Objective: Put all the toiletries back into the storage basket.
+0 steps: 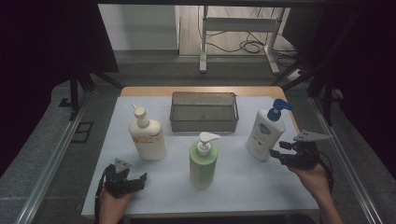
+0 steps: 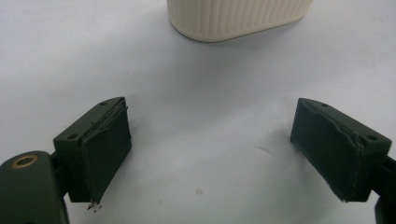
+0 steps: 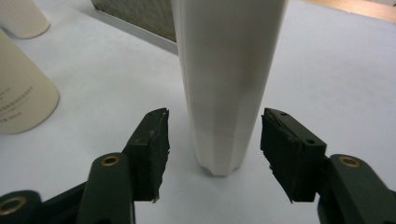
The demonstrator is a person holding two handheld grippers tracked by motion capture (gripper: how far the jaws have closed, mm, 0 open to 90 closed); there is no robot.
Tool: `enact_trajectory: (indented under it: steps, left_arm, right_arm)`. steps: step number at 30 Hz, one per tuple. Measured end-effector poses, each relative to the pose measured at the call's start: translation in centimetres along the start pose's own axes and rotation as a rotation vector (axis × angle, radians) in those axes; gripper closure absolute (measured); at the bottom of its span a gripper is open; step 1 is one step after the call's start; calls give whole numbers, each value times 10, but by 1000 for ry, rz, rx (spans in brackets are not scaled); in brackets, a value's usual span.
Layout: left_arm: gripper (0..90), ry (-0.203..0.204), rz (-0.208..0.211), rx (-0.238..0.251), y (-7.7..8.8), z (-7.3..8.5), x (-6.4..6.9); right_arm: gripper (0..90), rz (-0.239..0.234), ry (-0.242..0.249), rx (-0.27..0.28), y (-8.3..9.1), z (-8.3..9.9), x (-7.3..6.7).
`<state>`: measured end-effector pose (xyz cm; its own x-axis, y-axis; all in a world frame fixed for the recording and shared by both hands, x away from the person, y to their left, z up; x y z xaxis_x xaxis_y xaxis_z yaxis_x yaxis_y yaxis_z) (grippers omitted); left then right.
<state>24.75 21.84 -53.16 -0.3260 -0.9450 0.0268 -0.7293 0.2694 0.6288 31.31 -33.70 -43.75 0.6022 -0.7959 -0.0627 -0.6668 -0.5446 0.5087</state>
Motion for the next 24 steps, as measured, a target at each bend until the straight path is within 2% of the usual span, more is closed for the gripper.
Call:
enact_trajectory:
  steps: [24]
  left_arm:
    - [119,0,0,0,0,0,0]
  right_arm:
    - [353,24,13,35,-16,-40,0]
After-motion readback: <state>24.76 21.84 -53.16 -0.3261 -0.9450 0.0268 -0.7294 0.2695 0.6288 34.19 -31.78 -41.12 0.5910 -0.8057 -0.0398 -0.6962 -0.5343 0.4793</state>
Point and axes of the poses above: each handheld gripper's, and its own axes: y roughly backward along the jaws, z roughly out of its underside, x roughly to its right, the point moved 1 cm from there along -y, roughly forward along the jaws, and after that the axes turned 8 degrees about x, right-handed, at the moved point
